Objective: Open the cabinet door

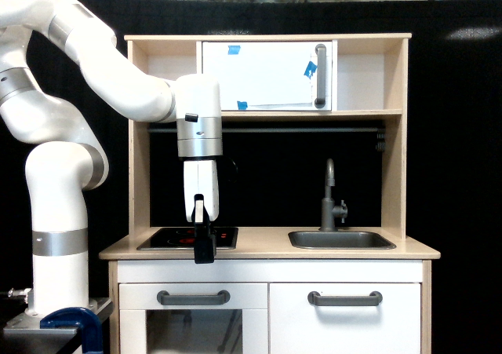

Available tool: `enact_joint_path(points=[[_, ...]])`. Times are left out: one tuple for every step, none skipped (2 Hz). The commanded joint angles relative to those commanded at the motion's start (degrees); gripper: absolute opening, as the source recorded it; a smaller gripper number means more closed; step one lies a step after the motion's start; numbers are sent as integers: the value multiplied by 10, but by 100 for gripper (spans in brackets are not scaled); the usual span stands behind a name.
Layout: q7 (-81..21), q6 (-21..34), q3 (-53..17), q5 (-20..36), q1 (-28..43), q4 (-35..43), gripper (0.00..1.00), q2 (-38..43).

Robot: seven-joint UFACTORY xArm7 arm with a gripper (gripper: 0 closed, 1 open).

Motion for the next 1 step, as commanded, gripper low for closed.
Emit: enact_joint_path(points=[[62,-60,17,58,36,112,100,132]])
